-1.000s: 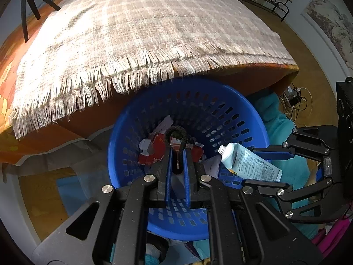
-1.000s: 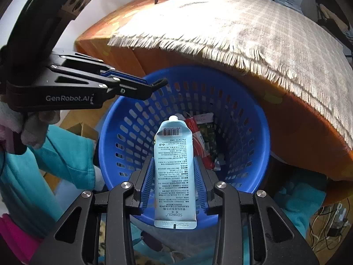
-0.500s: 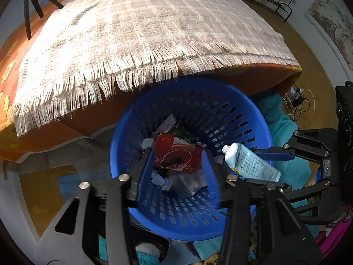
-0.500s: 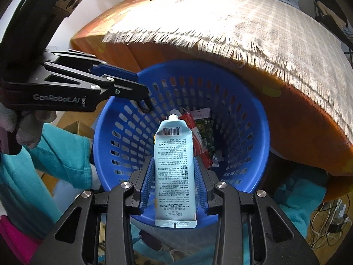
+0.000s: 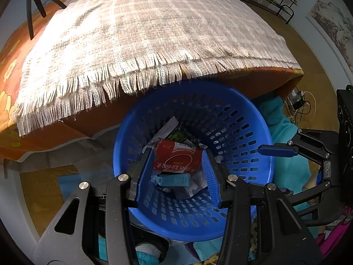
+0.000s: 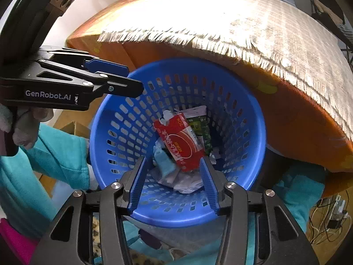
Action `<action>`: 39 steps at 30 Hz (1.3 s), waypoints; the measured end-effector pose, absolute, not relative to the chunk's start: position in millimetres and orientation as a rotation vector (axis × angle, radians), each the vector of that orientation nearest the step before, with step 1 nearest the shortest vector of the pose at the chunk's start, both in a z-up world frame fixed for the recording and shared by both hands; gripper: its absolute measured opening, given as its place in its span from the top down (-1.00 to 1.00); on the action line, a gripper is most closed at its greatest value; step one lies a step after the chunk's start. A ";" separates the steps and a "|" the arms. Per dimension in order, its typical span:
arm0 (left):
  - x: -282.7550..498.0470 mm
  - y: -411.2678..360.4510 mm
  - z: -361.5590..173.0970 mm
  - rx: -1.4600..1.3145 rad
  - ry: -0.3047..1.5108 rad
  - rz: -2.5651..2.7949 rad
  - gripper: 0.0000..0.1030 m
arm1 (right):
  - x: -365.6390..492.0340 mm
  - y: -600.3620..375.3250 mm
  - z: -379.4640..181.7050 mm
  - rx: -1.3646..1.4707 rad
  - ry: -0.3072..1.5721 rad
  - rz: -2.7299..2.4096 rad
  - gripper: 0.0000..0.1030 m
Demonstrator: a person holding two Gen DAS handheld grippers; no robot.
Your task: Collect trash
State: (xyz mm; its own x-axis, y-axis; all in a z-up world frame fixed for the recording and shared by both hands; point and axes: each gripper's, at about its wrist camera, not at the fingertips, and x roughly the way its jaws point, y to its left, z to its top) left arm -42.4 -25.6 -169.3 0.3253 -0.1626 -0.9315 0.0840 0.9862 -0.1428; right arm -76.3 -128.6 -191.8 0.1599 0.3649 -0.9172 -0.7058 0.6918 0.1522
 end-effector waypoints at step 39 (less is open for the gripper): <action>0.9 -12.4 -14.2 -0.047 0.823 -0.093 -0.62 | -11.9 -165.4 -67.2 -0.210 0.872 0.502 -0.32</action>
State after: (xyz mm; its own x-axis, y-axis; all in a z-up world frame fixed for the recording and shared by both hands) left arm 0.9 -12.4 -14.2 0.6764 -0.1011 -0.7296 0.0645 0.9949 -0.0780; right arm -11.9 -165.4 -67.2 0.5365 0.3348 -0.7746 -0.5021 0.8644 0.0258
